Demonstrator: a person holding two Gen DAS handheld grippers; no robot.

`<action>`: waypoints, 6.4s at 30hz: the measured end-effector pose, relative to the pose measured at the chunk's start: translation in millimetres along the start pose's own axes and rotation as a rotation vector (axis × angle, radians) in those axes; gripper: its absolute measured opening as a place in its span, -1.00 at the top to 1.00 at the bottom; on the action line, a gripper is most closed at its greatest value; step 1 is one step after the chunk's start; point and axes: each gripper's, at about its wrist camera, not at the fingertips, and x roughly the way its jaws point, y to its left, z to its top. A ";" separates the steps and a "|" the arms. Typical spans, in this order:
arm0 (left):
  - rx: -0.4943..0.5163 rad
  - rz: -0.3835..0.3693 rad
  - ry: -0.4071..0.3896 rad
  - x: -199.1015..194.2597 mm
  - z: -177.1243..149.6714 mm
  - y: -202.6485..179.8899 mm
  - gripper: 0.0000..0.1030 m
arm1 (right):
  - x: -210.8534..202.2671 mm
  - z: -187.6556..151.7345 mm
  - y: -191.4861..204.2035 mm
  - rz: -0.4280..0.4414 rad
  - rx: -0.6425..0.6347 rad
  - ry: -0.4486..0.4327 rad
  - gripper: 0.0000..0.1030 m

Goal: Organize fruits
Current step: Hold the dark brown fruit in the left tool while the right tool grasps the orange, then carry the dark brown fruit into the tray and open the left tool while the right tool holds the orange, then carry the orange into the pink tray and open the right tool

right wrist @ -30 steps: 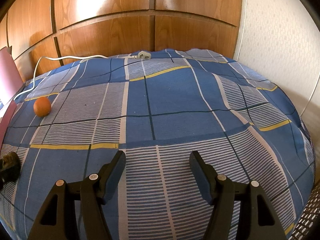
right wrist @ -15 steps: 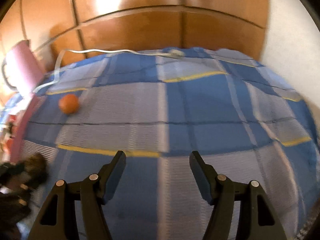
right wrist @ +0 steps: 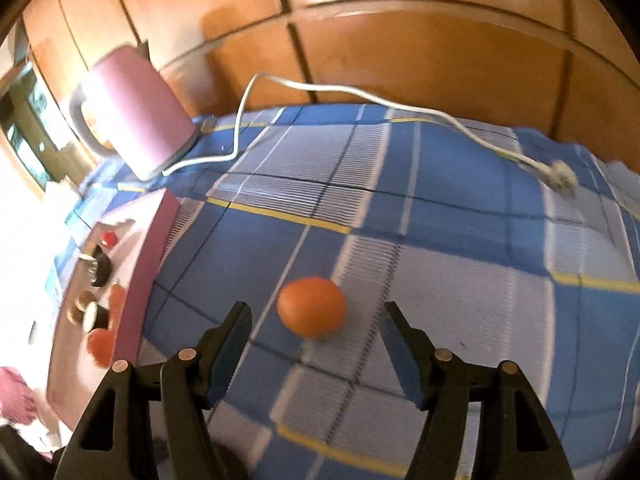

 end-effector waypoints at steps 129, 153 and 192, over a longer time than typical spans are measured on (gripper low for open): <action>-0.566 0.347 -0.045 -95.7 -17.8 206.6 -0.16 | -71.7 -115.5 -64.8 -0.341 0.106 -0.046 0.22; -0.519 0.344 -0.079 -126.4 -25.5 171.4 -0.28 | -71.3 -115.0 -44.6 -0.269 0.072 -0.034 0.23; -0.718 0.446 -0.079 -154.8 -78.4 229.8 -0.50 | -15.5 -64.0 213.1 0.274 -0.428 0.122 0.22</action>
